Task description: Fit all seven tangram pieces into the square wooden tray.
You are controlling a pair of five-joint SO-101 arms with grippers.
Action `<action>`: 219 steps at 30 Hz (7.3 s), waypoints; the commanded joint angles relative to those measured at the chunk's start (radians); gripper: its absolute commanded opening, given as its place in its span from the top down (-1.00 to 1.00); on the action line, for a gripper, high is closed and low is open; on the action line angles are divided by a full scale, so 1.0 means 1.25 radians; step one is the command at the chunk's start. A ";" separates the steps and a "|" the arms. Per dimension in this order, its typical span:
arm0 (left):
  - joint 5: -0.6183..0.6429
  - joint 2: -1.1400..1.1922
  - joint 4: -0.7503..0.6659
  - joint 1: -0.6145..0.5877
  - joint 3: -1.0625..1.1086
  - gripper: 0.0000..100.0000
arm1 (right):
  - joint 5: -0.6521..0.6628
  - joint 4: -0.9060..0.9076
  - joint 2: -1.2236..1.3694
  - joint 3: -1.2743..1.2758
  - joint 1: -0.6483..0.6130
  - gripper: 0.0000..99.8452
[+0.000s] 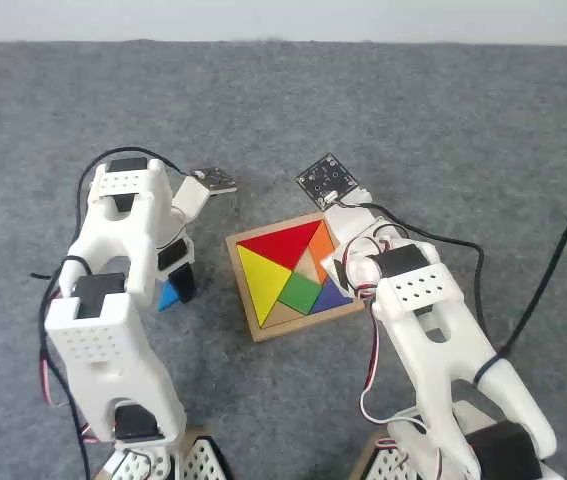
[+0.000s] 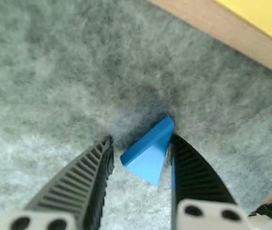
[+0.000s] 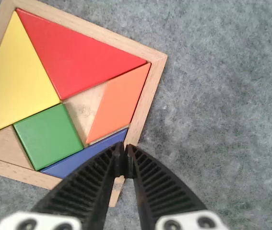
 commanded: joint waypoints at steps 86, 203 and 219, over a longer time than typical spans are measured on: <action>0.680 -0.879 -0.211 -0.052 0.521 0.57 | 0.004 -0.014 -0.042 -0.007 0.009 0.95; 0.640 -0.507 -0.271 -0.021 0.433 0.85 | 0.002 -0.014 -0.042 -0.010 0.009 0.95; 0.635 -0.502 -0.249 -0.023 0.353 0.57 | 0.002 -0.014 -0.042 -0.010 0.009 0.95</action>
